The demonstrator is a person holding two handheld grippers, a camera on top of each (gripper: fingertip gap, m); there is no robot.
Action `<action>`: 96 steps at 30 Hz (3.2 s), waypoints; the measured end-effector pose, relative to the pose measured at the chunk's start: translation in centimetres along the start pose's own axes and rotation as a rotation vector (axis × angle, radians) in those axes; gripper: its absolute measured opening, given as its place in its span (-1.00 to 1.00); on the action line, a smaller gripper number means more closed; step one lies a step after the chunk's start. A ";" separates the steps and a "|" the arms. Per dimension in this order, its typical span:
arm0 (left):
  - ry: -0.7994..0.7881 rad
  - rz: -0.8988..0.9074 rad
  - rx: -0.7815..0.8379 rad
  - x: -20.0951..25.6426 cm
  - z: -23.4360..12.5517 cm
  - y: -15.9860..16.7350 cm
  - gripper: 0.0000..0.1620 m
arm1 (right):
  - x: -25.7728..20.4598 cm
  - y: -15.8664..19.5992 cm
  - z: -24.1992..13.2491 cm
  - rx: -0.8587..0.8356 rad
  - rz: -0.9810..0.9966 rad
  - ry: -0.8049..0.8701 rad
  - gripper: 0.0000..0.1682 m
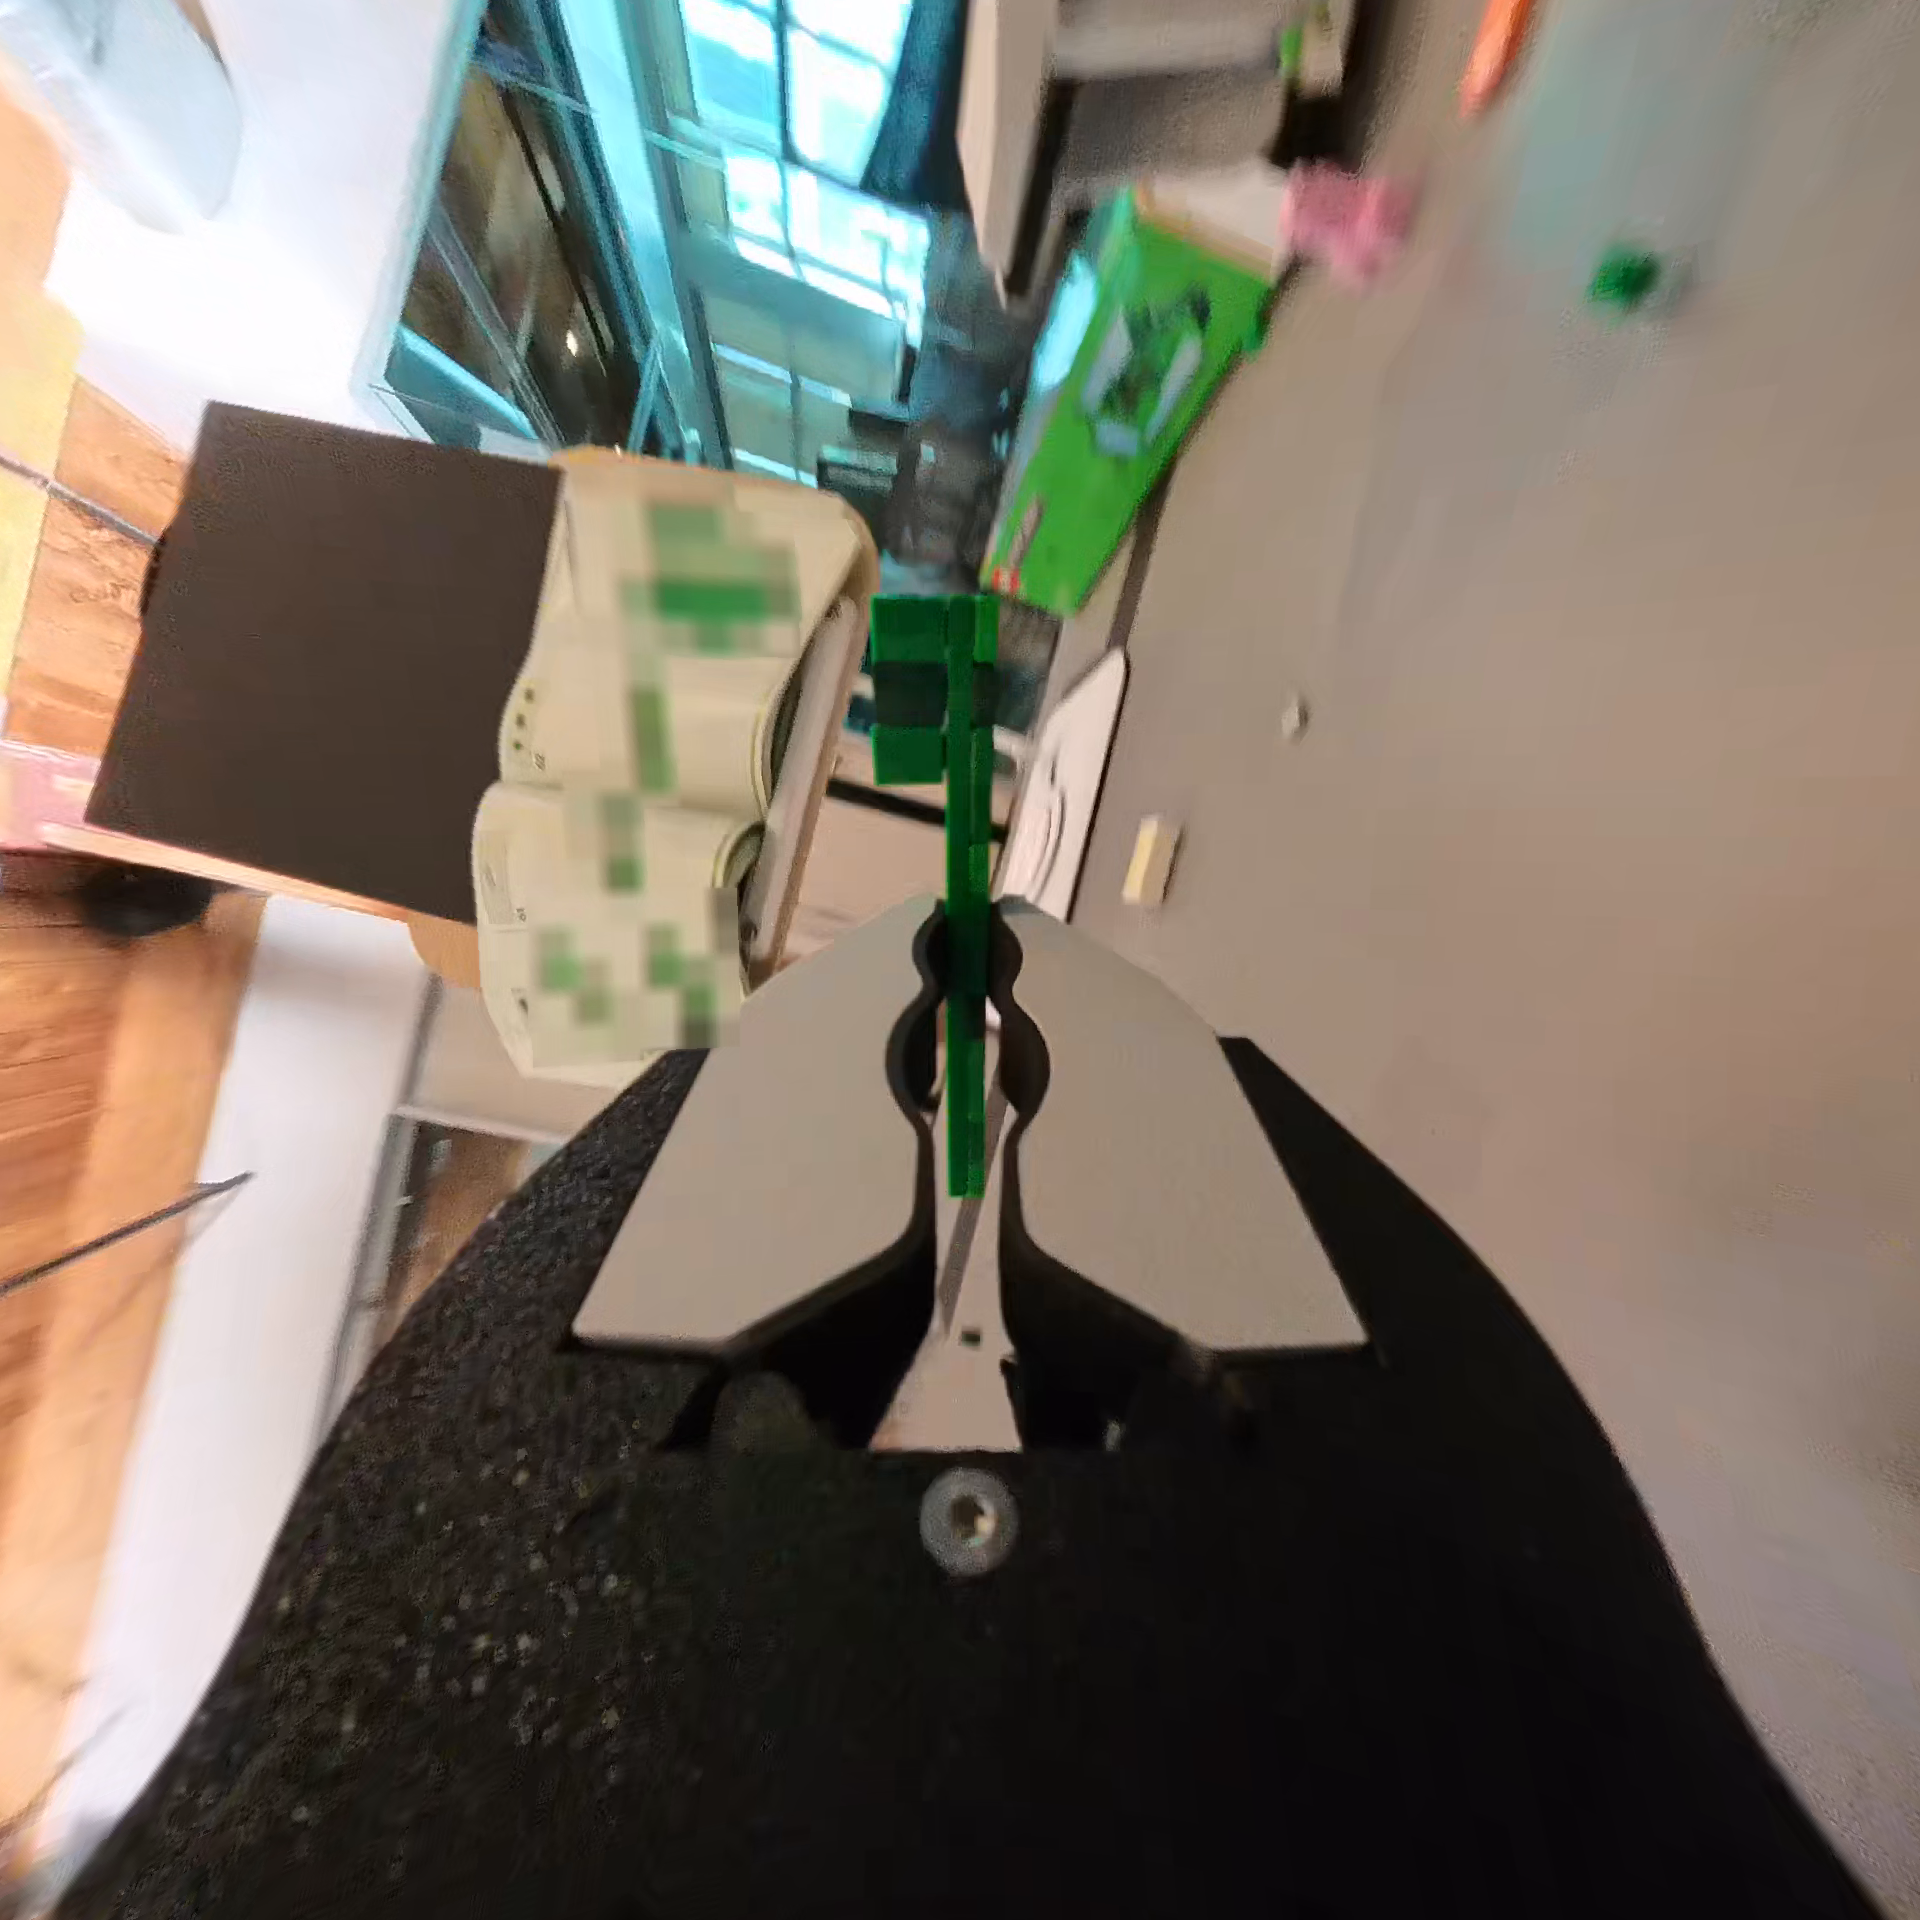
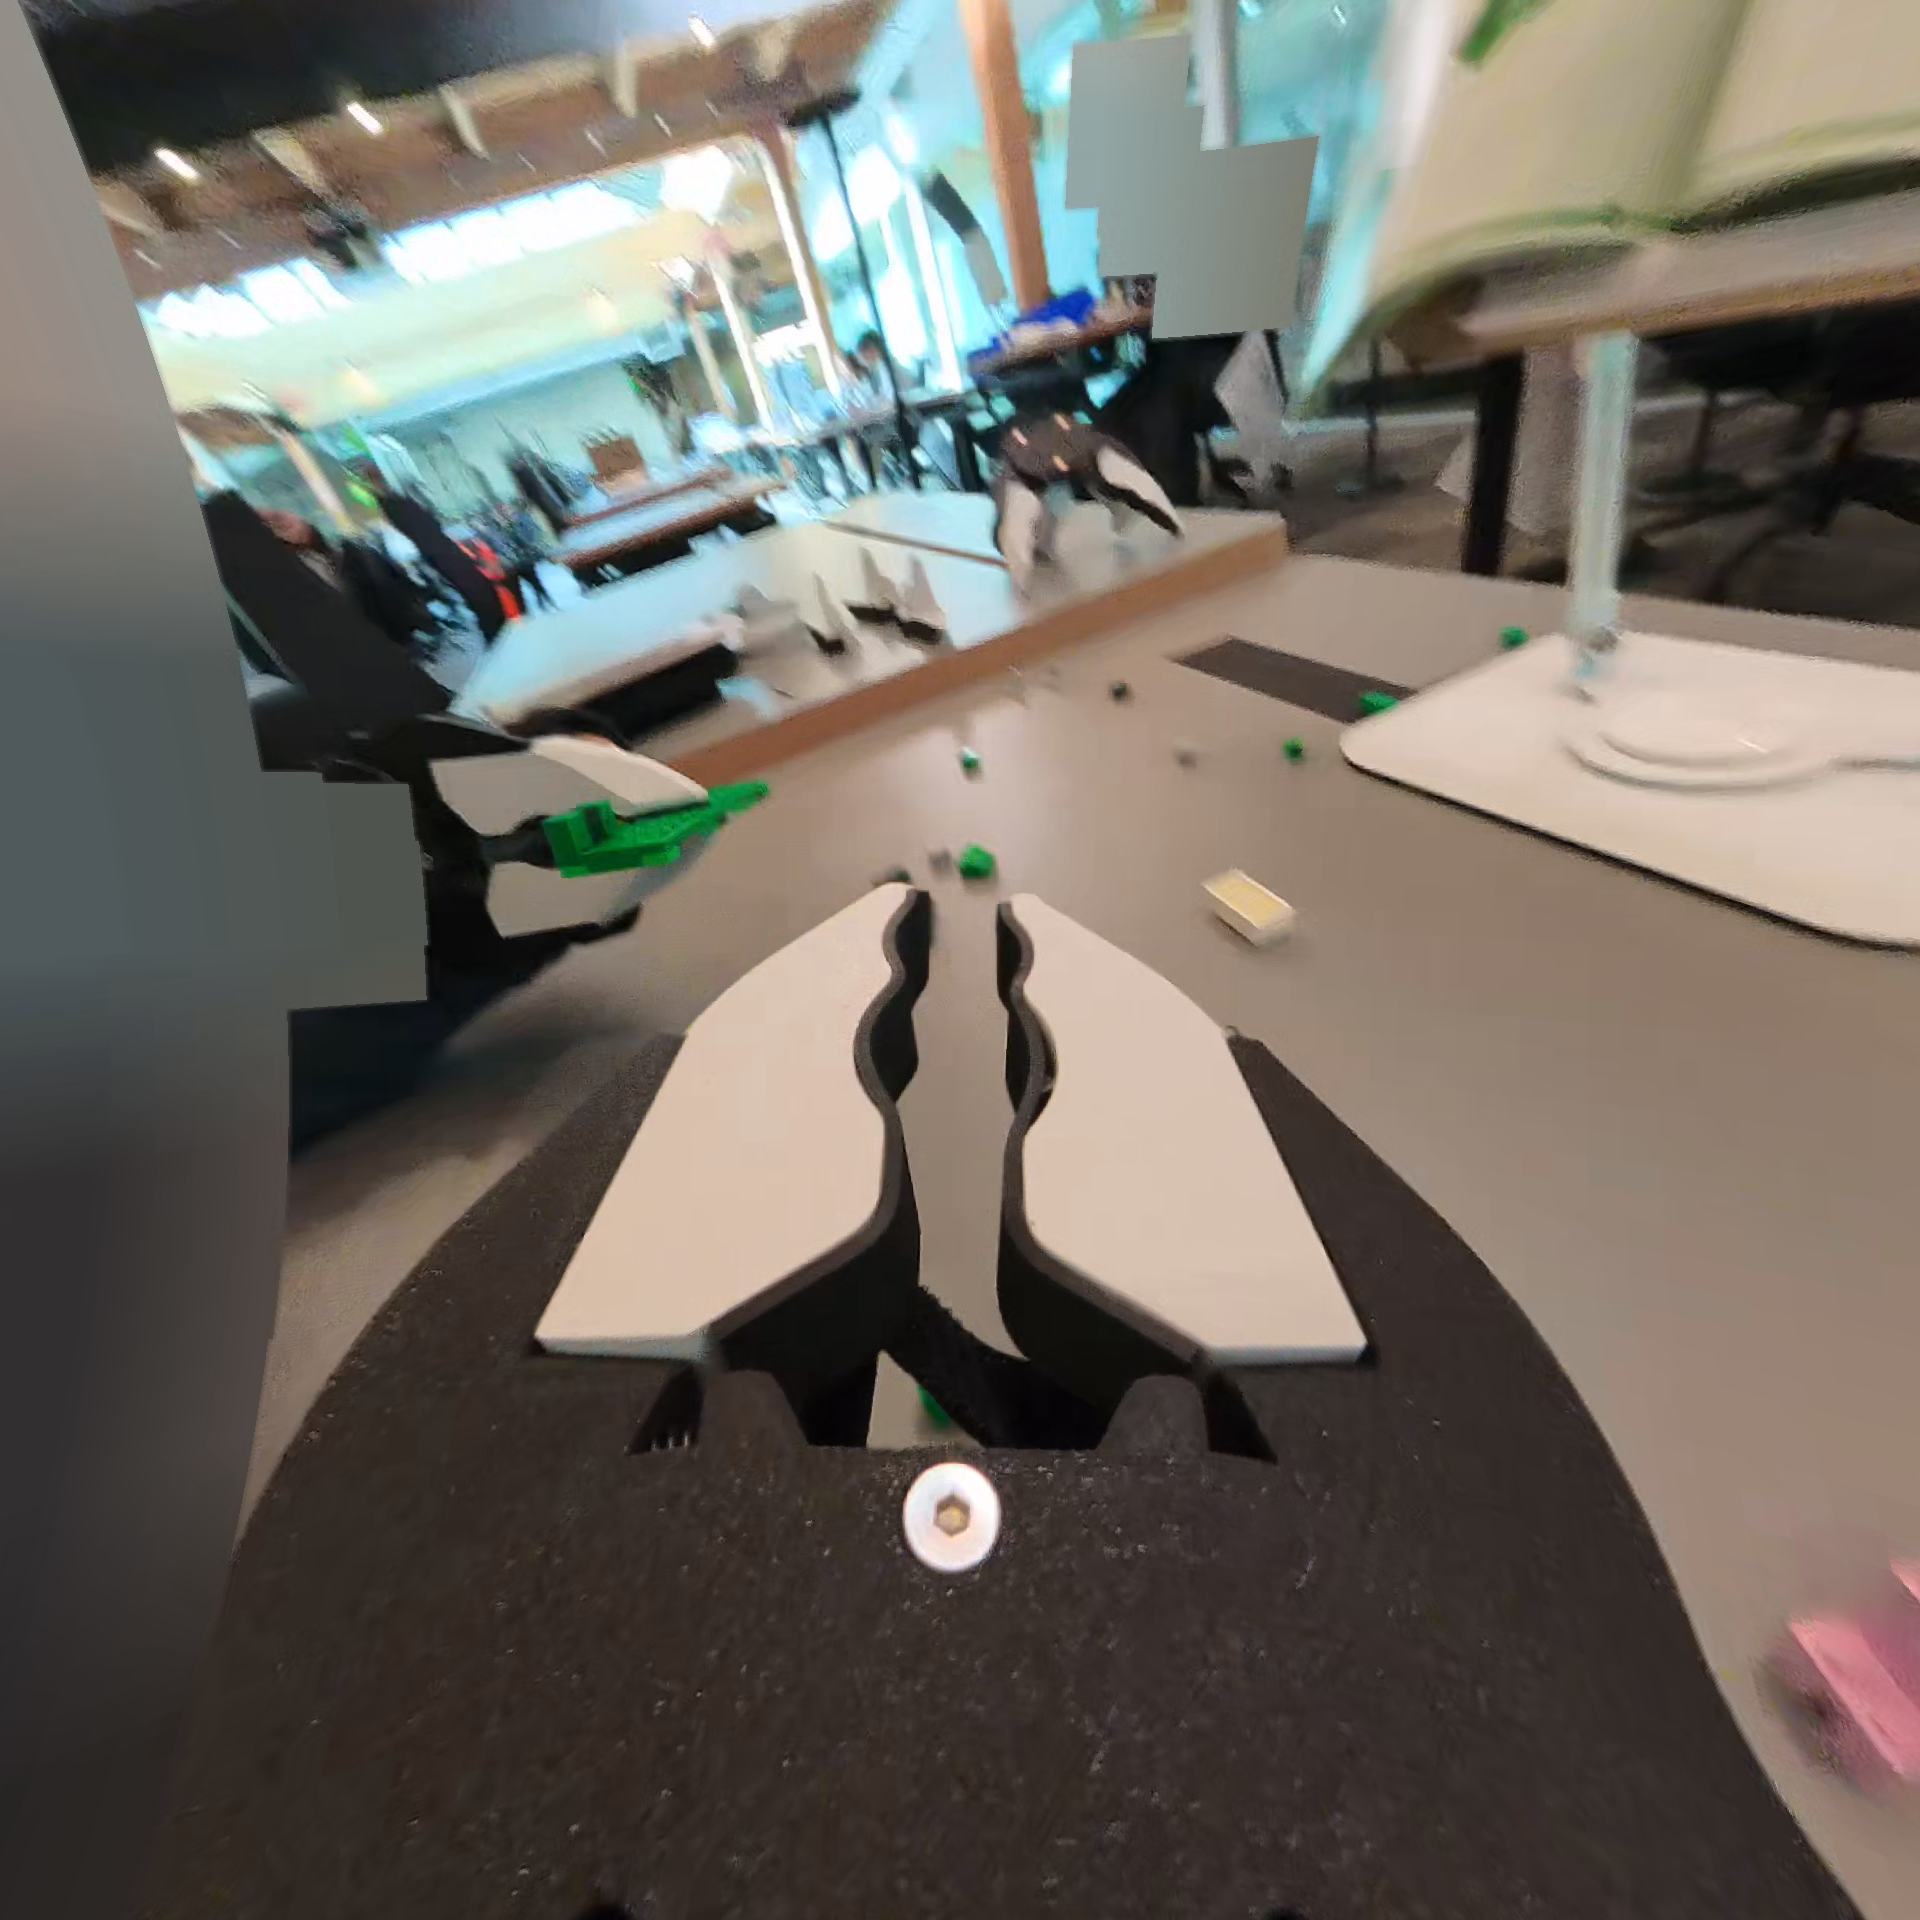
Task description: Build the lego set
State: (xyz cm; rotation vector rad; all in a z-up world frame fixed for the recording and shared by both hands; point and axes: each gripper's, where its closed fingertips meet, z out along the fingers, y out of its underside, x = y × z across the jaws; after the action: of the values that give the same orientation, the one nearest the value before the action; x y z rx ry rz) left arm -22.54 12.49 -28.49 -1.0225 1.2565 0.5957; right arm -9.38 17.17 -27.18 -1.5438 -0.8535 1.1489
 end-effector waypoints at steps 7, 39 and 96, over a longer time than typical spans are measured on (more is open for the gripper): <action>0.082 0.028 -0.007 3.2 1.3 0.8 -0.94 | 0.5 5.4 -2.6 -0.300 -0.132 0.070 -0.83; 0.144 0.086 0.029 4.9 1.3 -0.6 -0.93 | 0.4 13.1 -9.4 -1.916 -0.567 -0.014 -0.91; 0.224 0.061 0.077 6.3 1.5 -2.1 -0.93 | 0.8 12.4 -8.3 -0.909 -0.439 -0.179 -0.91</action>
State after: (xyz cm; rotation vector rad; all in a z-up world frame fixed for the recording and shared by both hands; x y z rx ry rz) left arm -18.53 11.89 -33.88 -1.0092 1.5005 0.4848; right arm -1.48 12.23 -38.82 -1.8105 -1.9023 0.5804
